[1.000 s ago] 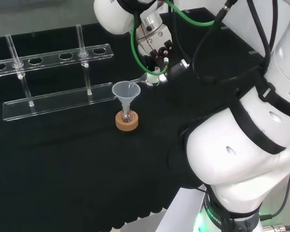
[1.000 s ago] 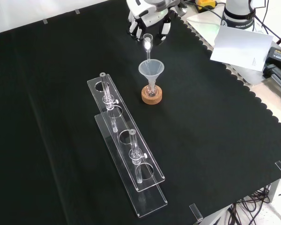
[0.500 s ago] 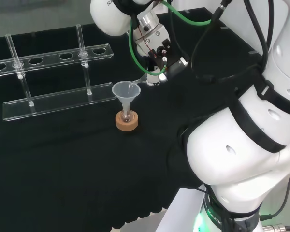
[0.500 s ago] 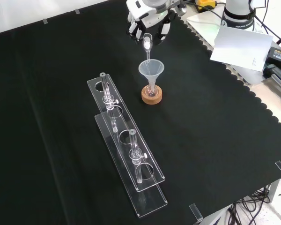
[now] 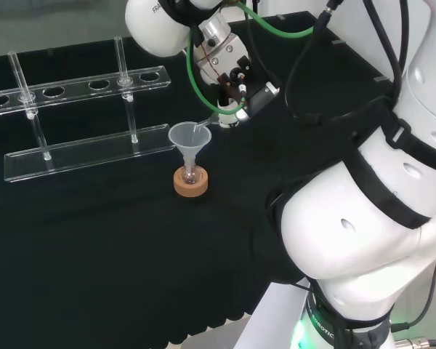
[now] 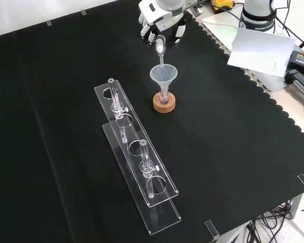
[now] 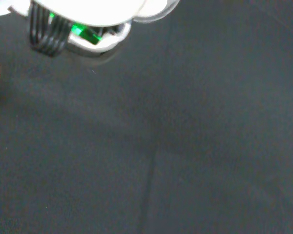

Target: Pour all the NaCl from the weighing funnel into the round-bottom flask.

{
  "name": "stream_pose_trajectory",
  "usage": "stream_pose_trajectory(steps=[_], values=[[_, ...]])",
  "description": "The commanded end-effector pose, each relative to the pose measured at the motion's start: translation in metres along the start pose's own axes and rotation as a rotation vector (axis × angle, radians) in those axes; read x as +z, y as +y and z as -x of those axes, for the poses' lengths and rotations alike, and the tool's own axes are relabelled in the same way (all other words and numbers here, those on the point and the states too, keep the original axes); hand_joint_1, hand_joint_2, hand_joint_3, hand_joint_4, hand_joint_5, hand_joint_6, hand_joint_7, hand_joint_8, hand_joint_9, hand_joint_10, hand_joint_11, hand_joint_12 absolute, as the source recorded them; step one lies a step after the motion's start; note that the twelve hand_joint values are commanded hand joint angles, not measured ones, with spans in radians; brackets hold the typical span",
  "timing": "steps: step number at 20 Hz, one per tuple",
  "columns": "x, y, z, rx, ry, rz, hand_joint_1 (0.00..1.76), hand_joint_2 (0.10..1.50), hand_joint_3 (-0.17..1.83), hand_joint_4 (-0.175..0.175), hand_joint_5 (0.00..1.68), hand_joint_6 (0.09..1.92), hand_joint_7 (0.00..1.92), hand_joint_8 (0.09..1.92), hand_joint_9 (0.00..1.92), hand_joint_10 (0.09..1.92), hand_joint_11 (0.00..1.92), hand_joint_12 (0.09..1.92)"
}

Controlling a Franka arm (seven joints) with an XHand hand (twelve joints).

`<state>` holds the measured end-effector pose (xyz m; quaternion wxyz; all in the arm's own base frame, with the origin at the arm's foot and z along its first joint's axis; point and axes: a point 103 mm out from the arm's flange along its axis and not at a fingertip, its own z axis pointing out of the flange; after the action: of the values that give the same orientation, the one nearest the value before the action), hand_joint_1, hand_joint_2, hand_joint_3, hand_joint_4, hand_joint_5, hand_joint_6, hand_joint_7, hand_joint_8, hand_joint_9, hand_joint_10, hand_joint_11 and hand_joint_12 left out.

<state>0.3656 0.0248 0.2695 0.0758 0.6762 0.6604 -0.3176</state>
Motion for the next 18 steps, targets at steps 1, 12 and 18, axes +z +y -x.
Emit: stream_pose_trajectory(steps=[1, 12, 18], values=[[-0.0051, 0.0002, -0.0055, -0.008, -0.027, -0.002, 1.16, 0.63, 0.58, 0.175, 1.57, 0.09, 0.85, 0.62, 1.23, 0.16, 1.08, 0.87], [-0.0103, 0.0007, -0.0126, -0.004, -0.093, -0.013, 1.16, 0.63, 0.57, 0.175, 1.57, 0.09, 0.84, 0.62, 1.23, 0.15, 1.08, 0.87], [-0.0114, 0.0003, -0.0132, -0.008, -0.126, -0.012, 1.16, 0.63, 0.57, 0.175, 1.57, 0.09, 0.84, 0.62, 1.23, 0.15, 1.08, 0.87]])
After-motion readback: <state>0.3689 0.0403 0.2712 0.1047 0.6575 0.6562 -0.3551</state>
